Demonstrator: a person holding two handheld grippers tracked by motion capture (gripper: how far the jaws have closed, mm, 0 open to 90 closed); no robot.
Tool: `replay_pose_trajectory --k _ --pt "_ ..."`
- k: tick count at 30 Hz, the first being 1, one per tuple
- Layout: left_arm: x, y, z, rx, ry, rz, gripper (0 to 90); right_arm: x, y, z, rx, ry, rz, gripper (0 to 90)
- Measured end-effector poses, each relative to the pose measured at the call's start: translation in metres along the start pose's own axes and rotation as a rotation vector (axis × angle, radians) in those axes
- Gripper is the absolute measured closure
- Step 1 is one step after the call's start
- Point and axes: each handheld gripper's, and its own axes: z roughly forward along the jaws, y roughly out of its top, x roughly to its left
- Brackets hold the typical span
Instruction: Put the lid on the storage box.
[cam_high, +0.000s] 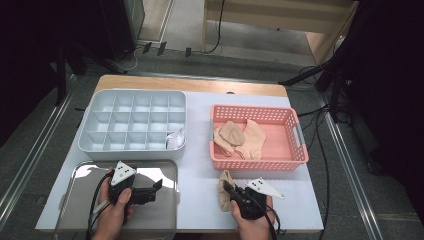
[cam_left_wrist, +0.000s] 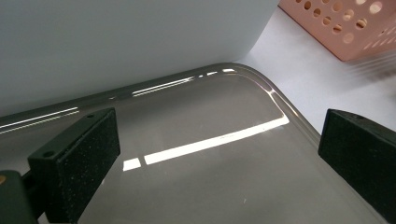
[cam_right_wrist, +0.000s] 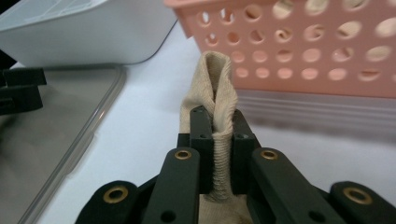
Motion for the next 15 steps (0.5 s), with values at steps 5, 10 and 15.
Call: replay_pose_trajectory --k 5,10,15 --pt "0.000 0.000 0.000 -0.001 -0.001 0.000 0.0 0.008 -0.005 0.009 0.035 0.035 -0.021 85.2" --pt "0.000 0.000 0.000 0.000 -0.001 -0.001 0.0 0.017 -0.008 0.016 0.056 0.086 -0.071 84.6" --pt "0.000 0.000 0.000 0.000 -0.001 -0.001 0.0 0.018 -0.009 0.018 0.060 0.138 -0.072 74.4"
